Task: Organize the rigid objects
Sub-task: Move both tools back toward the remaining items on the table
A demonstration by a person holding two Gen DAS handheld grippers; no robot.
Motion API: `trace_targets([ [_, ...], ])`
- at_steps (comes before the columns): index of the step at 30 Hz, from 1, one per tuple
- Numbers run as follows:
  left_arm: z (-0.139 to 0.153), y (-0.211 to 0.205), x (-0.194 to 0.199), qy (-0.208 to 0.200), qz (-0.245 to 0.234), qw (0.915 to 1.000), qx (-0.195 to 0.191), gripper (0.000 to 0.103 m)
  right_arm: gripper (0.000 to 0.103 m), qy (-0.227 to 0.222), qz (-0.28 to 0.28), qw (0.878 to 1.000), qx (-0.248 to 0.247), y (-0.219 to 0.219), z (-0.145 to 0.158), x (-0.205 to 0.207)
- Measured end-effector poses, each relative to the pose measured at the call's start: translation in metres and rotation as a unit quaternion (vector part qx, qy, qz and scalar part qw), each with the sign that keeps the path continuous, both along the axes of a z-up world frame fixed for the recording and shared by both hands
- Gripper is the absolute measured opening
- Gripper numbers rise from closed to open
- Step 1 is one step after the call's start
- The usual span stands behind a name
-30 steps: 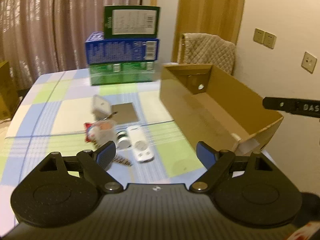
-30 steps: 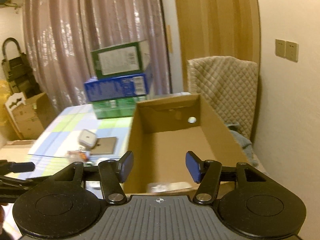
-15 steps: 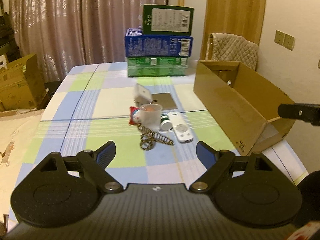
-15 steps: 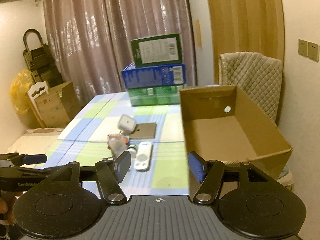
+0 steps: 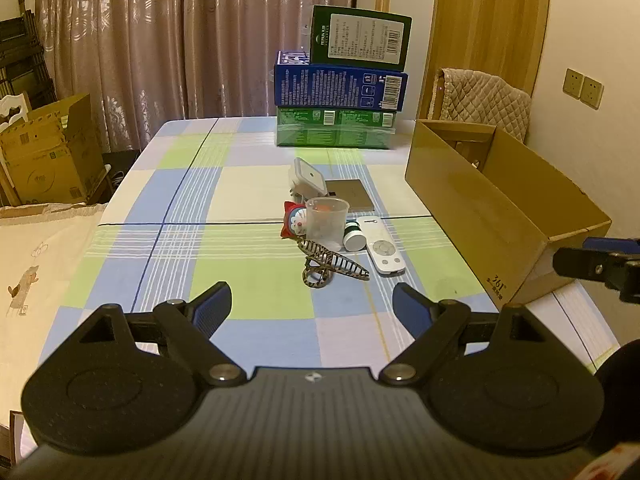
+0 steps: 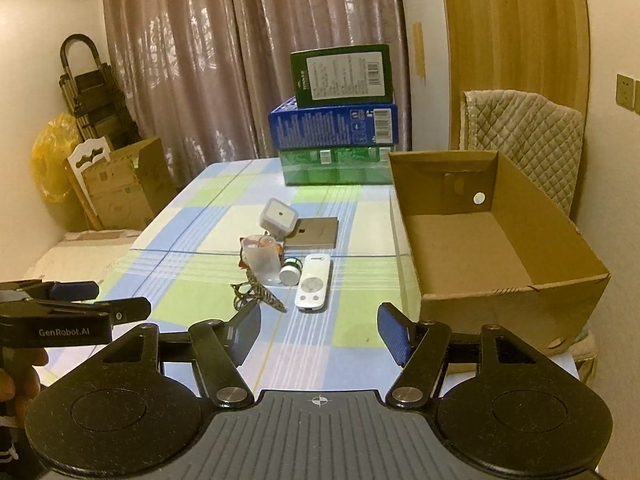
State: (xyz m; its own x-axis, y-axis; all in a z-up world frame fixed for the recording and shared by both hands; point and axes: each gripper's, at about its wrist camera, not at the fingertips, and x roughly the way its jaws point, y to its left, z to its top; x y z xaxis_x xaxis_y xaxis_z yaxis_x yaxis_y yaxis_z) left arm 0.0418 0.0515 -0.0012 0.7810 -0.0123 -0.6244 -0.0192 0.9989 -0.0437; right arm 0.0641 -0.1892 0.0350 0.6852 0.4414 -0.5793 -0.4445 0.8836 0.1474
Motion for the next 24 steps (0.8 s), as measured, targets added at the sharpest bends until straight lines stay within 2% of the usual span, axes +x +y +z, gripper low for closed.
trace_targets([
  [15, -0.012, 0.010, 0.014, 0.011, -0.009, 0.9999, -0.003, 0.085, 0.062, 0.013, 0.007, 1.000, -0.008, 0.013, -0.015, 0.009],
  [24, -0.034, 0.014, 0.054, 0.030, -0.064, 0.9972, 0.023, 0.085, 0.062, 0.029, 0.007, 0.999, -0.013, 0.028, -0.037, 0.033],
])
